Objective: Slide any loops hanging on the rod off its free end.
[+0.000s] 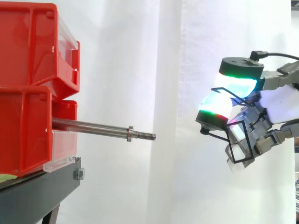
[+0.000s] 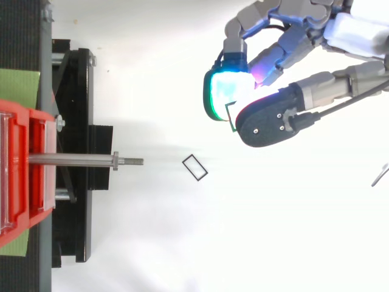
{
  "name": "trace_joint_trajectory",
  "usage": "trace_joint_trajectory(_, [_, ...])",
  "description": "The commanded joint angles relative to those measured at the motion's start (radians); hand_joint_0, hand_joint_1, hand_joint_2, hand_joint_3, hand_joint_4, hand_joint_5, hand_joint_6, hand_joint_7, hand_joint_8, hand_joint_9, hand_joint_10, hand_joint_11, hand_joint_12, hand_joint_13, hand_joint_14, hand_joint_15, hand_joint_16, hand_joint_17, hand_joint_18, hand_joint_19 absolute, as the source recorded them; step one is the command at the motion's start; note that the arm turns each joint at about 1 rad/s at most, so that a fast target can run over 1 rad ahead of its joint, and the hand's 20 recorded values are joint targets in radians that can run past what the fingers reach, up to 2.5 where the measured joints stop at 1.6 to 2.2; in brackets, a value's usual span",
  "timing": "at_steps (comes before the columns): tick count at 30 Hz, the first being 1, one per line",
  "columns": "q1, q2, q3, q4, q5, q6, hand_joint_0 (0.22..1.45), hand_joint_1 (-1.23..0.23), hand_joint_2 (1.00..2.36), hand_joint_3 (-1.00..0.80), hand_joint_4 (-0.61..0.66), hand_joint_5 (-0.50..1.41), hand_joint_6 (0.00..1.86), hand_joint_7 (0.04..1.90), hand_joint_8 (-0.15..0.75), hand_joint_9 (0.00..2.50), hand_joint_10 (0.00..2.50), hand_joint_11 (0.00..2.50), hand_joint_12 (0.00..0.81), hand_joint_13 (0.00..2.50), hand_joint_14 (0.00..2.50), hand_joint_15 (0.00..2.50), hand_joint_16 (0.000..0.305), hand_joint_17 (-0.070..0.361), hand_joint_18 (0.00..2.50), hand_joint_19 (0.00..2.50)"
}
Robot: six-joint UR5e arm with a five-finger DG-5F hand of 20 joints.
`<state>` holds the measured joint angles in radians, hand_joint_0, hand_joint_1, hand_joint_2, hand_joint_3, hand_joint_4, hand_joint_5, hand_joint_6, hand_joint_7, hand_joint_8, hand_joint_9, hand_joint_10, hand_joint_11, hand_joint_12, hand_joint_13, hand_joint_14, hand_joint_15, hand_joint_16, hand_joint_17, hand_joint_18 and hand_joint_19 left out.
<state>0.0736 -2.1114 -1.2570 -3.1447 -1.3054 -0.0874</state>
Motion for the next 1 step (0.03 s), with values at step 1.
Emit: trace_joint_trajectory(1, [0.0,-0.001,0.001,0.0,0.0,0.0,0.66,-0.76,1.01,-0.33,-0.04,-0.16,0.89,1.1,0.272,0.99,0.01,0.56,0.355,0.73,0.01,0.32,0.046,0.102,0.6,0.39])
